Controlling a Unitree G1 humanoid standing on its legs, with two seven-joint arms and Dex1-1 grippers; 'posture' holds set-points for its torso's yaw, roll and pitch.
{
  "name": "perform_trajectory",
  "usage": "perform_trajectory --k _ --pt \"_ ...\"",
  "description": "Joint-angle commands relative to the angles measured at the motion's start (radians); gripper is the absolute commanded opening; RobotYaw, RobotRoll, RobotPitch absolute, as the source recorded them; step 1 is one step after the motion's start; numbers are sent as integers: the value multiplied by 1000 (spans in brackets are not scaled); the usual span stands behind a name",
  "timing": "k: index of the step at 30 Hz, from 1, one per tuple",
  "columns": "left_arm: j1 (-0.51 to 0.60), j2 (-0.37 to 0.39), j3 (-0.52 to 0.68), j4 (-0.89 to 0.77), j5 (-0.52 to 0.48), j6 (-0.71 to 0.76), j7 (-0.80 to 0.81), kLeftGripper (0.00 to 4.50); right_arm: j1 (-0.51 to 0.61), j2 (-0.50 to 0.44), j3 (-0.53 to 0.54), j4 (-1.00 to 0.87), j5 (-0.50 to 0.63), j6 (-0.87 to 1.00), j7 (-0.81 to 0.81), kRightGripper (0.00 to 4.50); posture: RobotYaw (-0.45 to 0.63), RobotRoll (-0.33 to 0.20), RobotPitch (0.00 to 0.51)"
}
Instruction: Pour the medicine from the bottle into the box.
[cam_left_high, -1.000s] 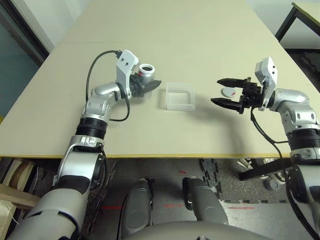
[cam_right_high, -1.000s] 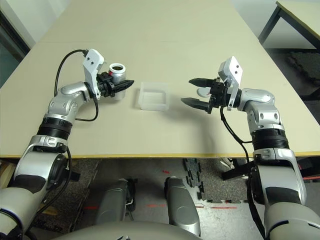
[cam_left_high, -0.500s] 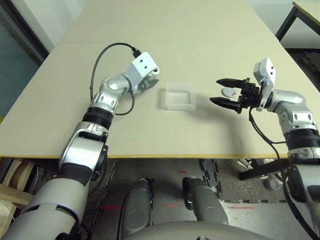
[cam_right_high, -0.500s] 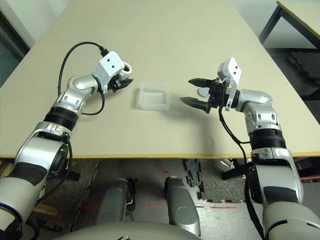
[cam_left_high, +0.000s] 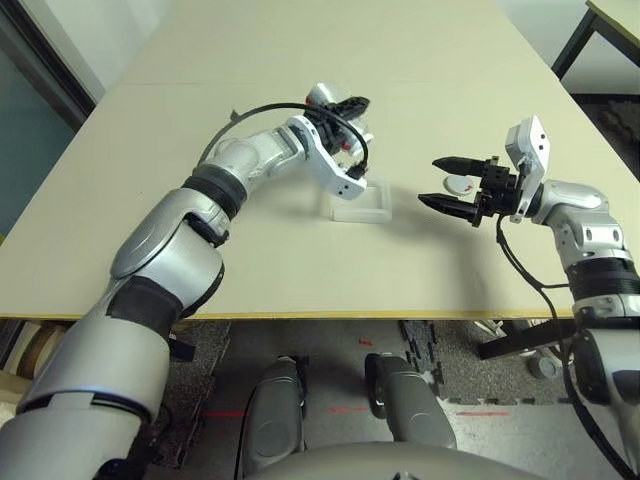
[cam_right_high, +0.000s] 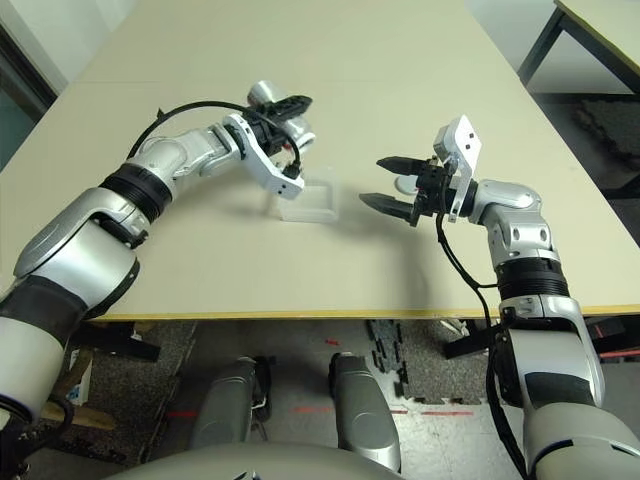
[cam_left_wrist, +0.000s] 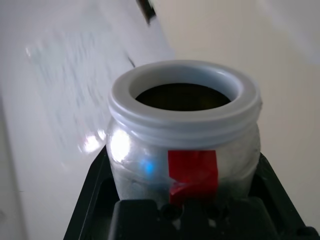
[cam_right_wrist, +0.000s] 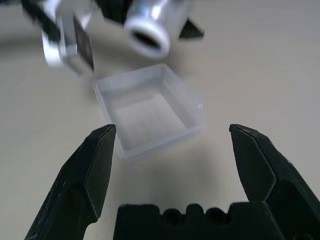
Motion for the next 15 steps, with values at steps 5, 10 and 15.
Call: perform_trajectory --k 5,10,15 --pt "-84 -33 -72 106 87 -6 85 2650 -10 9 -16 9 14 14 -5 4500 -75 0 129" --pt "-82 -39 -36 139 45 -15 45 2650 -2 4 -7 5 5 10 5 4500 -75 0 131" --pt "-28 -22 151 176 -171 -48 -155 2650 5 -7 9 2 -15 -5 21 4500 -74 0 134"
